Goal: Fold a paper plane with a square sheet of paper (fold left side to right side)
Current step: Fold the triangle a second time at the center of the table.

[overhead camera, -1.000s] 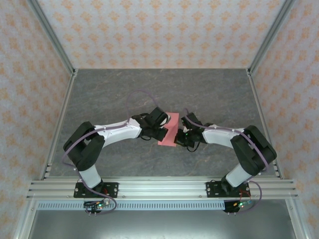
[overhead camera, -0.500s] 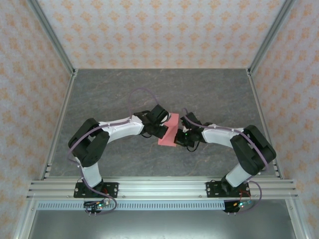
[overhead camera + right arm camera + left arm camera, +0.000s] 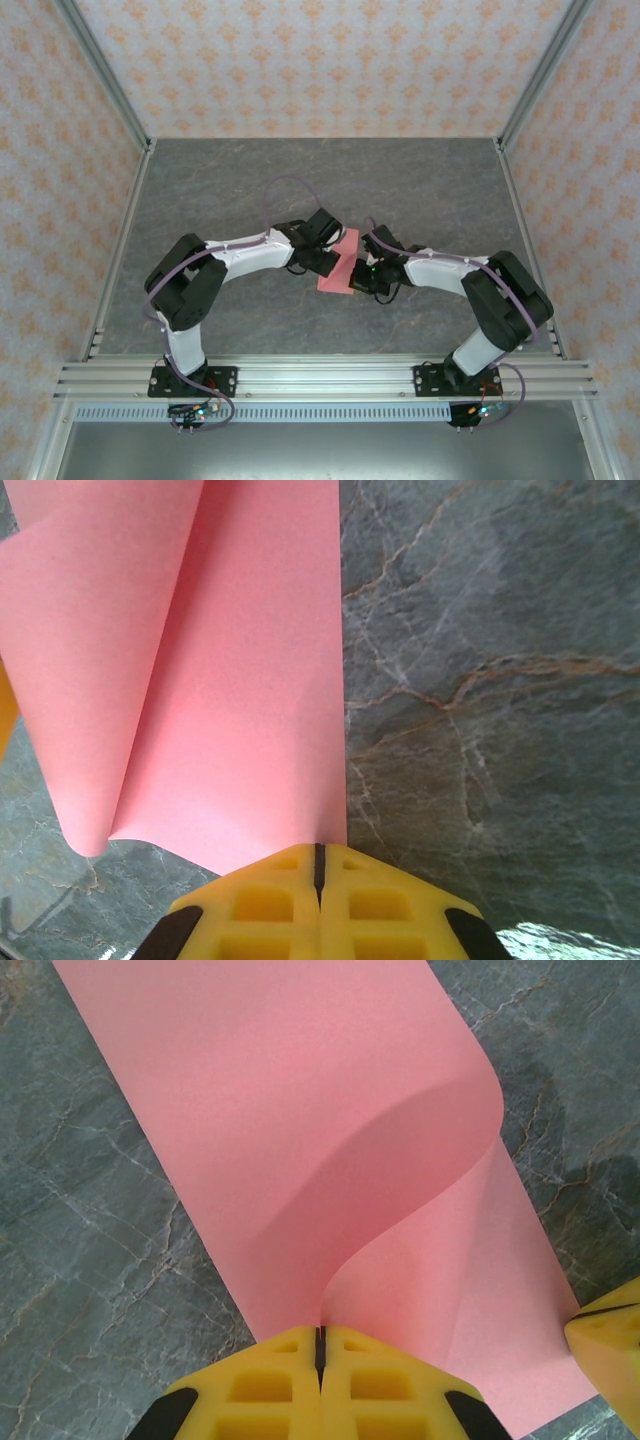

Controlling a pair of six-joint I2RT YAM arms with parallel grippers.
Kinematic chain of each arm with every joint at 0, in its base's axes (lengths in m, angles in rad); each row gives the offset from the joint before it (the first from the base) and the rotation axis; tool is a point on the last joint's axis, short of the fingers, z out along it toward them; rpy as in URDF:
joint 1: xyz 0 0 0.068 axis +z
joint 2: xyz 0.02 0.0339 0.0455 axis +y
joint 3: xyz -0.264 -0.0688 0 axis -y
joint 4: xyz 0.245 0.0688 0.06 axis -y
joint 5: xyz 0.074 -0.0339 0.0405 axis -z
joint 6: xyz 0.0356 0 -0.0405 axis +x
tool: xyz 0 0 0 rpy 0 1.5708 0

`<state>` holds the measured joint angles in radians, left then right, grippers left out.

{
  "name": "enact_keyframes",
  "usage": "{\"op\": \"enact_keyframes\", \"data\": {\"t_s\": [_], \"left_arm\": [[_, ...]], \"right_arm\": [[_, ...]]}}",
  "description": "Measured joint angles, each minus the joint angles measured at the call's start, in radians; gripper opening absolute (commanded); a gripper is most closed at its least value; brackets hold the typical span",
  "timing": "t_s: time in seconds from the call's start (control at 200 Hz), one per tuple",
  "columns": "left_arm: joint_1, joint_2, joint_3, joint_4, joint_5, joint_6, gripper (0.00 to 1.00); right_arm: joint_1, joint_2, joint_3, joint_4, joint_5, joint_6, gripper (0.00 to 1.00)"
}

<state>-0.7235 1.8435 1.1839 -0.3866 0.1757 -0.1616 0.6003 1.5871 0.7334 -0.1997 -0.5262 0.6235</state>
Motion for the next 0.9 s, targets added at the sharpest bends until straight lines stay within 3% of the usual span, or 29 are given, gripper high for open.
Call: {"op": "enact_keyframes", "data": {"t_s": [0.901], "left_arm": [[0.01,0.032,0.014,-0.007,-0.026,0.007,0.02]], "right_arm": [[0.001,0.006,0.011,-0.017,0.001,-0.008,0.0]]}}
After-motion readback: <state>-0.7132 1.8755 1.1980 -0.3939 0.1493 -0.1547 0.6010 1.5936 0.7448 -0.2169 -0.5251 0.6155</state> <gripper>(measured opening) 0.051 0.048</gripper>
